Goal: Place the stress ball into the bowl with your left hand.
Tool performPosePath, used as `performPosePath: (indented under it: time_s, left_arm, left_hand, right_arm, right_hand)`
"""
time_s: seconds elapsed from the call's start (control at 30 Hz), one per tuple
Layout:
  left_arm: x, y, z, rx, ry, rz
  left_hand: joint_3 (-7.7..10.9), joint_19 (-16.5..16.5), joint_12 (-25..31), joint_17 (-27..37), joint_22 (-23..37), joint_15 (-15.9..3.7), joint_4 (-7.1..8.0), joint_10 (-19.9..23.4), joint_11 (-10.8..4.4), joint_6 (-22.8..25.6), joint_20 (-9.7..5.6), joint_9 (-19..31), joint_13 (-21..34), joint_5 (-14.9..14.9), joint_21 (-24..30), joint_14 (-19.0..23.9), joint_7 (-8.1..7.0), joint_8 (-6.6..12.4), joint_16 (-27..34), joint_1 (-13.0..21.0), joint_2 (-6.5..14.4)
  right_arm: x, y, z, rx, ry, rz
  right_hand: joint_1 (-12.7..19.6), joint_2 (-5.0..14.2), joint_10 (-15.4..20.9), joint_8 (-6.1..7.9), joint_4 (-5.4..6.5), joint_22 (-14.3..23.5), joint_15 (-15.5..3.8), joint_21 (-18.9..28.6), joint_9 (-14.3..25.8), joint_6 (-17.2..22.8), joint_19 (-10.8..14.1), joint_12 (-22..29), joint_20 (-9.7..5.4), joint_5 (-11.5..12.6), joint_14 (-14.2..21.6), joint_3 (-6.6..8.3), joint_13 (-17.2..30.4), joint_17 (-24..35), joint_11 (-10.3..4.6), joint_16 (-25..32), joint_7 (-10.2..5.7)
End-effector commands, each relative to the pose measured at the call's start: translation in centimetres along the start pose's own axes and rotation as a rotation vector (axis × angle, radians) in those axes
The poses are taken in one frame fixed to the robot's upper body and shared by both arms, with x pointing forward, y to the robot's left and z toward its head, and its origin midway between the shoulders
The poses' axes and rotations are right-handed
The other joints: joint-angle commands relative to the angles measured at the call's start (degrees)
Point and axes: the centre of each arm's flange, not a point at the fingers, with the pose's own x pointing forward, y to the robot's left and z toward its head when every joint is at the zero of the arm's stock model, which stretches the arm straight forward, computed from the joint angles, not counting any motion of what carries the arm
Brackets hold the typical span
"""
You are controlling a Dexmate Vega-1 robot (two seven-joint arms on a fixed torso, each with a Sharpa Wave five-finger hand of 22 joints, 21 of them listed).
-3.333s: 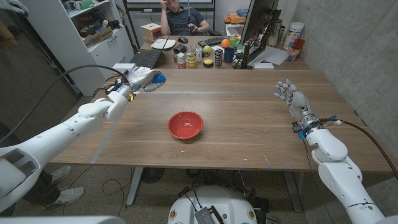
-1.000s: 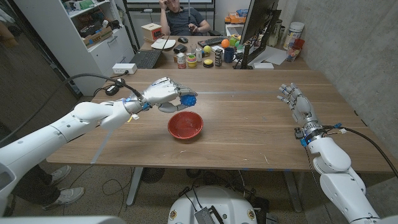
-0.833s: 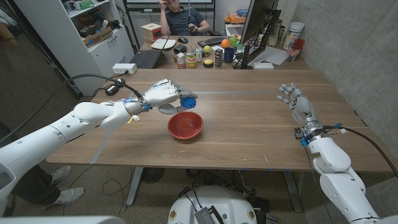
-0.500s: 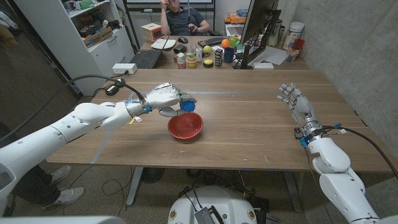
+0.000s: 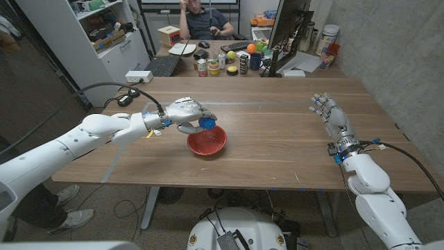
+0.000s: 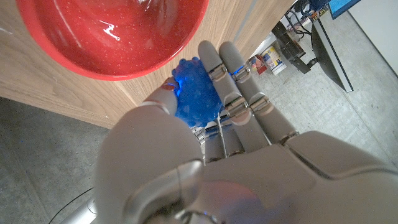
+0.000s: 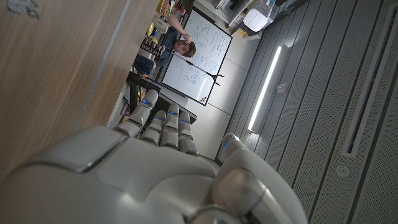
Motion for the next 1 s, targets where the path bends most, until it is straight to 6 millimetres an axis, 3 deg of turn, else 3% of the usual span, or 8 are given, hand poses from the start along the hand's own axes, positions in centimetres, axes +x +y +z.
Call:
performPosePath:
  time_s: [0.03,1.0]
  left_arm:
    - [0.4,-1.0,0.1,-0.03,-0.004,-0.128]
    - [1.5,-3.7,0.7,-0.037,-0.006,-0.352]
  left_hand:
    - [1.49,-0.4,-0.2,0.2,0.1,-3.22,-2.1,11.9,-12.34,10.9,-4.39,0.1,0.1,-0.1,0.5,-3.7,-11.59,0.15,0.1,3.5,2.9]
    - [1.04,-1.8,-0.6,0.4,0.3,-3.36,-2.86,11.0,-12.4,11.4,-4.6,-0.4,0.4,-0.1,1.5,-4.9,-12.09,0.07,0.3,4.9,3.4]
  right_arm:
    - [0.2,0.2,0.0,-0.002,-0.003,-0.001]
    - [0.9,0.1,-0.7,0.009,-0.006,-0.002]
  right_hand:
    - [-0.5,1.49,0.5,-0.03,0.31,0.1,-0.04,-0.4,0.1,0.8,0.3,-0.1,-2.85,0.4,0.7,0.2,0.1,0.0,-0.13,0.0,0.07]
    - [-0.4,1.89,0.8,-0.02,0.32,0.2,0.0,-0.9,0.1,1.0,0.6,-0.1,-2.91,0.5,0.9,0.5,0.1,0.0,-0.08,-0.1,0.07]
